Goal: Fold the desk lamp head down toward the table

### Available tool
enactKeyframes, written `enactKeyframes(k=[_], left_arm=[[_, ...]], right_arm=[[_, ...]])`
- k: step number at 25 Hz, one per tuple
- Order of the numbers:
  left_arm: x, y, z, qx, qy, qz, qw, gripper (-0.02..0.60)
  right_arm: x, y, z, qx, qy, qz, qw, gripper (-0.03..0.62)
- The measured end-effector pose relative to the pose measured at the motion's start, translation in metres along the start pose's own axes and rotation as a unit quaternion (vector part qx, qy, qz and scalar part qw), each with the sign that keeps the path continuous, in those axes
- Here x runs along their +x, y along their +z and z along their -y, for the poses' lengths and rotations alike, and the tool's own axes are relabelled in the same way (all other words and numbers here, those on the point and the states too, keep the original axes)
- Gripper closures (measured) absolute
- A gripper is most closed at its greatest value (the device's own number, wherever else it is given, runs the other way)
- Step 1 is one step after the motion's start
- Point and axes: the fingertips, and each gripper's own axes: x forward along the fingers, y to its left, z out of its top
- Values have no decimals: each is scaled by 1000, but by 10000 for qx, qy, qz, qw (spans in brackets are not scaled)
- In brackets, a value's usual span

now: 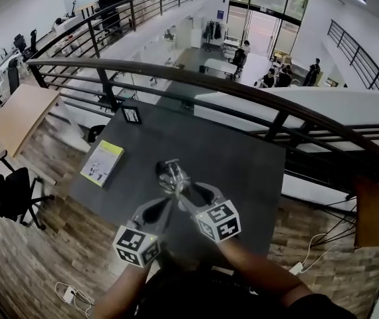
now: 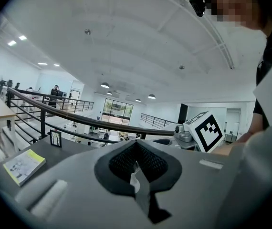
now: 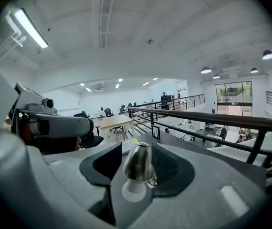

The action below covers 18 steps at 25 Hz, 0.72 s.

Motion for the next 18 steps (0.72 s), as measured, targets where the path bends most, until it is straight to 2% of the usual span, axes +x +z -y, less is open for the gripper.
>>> enactKeyframes(k=[5,13,18], left_arm=[[9,-6,-12,-18,-324,-153,9994,580],[14,-16,-26,-189,-557,-280,9979,580],[15,-21,-25,-221,-653,-334,9971,581]], right_arm=[[13,-4,5,80,-220,-205,9995,404],[17,-13,5,32,-505,-370,9980,385],[14,-41,4,49,-572,-647,9962,391]])
